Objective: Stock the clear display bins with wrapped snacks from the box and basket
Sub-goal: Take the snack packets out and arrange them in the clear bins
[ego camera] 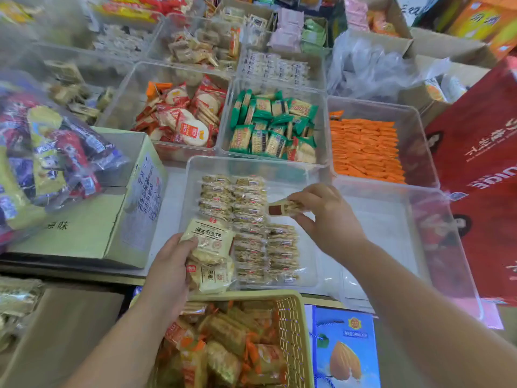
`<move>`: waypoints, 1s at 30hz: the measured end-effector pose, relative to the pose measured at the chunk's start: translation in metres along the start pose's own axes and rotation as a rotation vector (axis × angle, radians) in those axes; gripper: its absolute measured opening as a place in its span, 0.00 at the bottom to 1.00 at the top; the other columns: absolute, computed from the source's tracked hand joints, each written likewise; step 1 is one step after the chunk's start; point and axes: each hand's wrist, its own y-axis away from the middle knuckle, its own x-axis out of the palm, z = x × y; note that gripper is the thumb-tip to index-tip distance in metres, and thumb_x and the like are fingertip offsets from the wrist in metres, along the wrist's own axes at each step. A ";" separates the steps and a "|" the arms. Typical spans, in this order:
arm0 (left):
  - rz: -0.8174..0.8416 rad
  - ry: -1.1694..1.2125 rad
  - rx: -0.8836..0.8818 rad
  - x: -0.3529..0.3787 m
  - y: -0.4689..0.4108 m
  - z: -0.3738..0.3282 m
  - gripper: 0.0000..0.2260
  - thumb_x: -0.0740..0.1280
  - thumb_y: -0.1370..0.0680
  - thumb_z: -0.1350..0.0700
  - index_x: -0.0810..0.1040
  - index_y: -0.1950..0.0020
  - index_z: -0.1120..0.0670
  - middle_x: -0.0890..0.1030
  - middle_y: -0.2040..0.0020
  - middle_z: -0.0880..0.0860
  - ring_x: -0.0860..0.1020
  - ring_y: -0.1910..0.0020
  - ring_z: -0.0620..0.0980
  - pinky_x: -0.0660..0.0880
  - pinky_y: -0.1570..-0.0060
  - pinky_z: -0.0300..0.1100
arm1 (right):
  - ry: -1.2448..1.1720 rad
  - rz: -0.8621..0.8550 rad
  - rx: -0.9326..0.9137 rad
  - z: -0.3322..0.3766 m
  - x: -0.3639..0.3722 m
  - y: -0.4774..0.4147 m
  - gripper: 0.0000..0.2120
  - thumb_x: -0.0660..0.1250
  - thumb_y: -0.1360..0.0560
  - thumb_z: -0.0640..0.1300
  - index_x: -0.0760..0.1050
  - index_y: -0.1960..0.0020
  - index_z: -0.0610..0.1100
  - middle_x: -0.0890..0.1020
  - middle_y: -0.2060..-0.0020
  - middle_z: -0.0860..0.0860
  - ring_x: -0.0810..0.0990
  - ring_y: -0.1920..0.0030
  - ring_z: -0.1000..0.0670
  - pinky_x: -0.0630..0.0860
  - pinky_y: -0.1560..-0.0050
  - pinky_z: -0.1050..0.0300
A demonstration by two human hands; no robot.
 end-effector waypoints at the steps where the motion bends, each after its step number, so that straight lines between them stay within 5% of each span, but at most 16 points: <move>1: 0.014 0.006 0.000 -0.001 0.001 0.000 0.07 0.66 0.17 0.53 0.82 0.42 0.50 0.87 0.44 0.56 0.85 0.49 0.59 0.75 0.49 0.59 | 0.124 0.063 -0.055 -0.003 0.004 -0.013 0.11 0.74 0.24 0.43 0.83 0.42 0.46 0.80 0.50 0.45 0.77 0.48 0.39 0.74 0.47 0.46; 6: 0.042 0.057 -0.024 -0.007 0.001 -0.004 0.08 0.64 0.16 0.55 0.81 0.41 0.54 0.85 0.42 0.60 0.83 0.47 0.62 0.74 0.44 0.65 | 0.613 0.363 -0.165 -0.011 0.030 -0.058 0.09 0.67 0.22 0.45 0.81 0.44 0.50 0.75 0.50 0.48 0.73 0.47 0.42 0.72 0.48 0.47; 12: 0.078 0.055 -0.010 -0.005 0.003 -0.006 0.07 0.66 0.17 0.56 0.80 0.41 0.55 0.85 0.45 0.63 0.83 0.48 0.63 0.75 0.44 0.70 | 0.699 0.639 -0.178 -0.014 0.062 -0.080 0.10 0.64 0.22 0.40 0.80 0.43 0.47 0.78 0.50 0.47 0.77 0.47 0.43 0.69 0.56 0.53; 14: 0.093 0.053 -0.007 -0.004 0.003 -0.006 0.07 0.65 0.17 0.56 0.80 0.41 0.54 0.86 0.46 0.60 0.85 0.50 0.59 0.79 0.46 0.66 | 0.645 0.726 -0.050 -0.016 0.073 -0.082 0.09 0.61 0.21 0.38 0.79 0.46 0.45 0.80 0.52 0.46 0.79 0.49 0.43 0.76 0.54 0.52; 18: 0.100 0.041 -0.004 -0.006 0.001 -0.004 0.06 0.64 0.16 0.57 0.79 0.41 0.53 0.87 0.47 0.57 0.87 0.55 0.55 0.81 0.68 0.46 | 0.551 0.891 0.077 -0.018 0.086 -0.087 0.10 0.60 0.18 0.39 0.80 0.47 0.40 0.82 0.50 0.46 0.81 0.50 0.43 0.80 0.51 0.50; 27: 0.094 0.015 -0.002 -0.004 0.001 -0.005 0.07 0.65 0.16 0.54 0.82 0.45 0.47 0.87 0.48 0.55 0.85 0.58 0.54 0.76 0.75 0.41 | 0.472 0.878 0.189 -0.011 0.097 -0.073 0.12 0.60 0.25 0.31 0.77 0.46 0.39 0.81 0.52 0.43 0.79 0.55 0.44 0.76 0.57 0.54; 30: 0.070 0.045 -0.023 -0.003 0.003 -0.007 0.07 0.65 0.16 0.53 0.83 0.44 0.47 0.87 0.44 0.56 0.86 0.49 0.57 0.84 0.62 0.51 | 0.483 0.722 0.190 -0.002 0.086 -0.061 0.09 0.60 0.24 0.35 0.77 0.47 0.42 0.82 0.53 0.44 0.79 0.52 0.42 0.76 0.54 0.51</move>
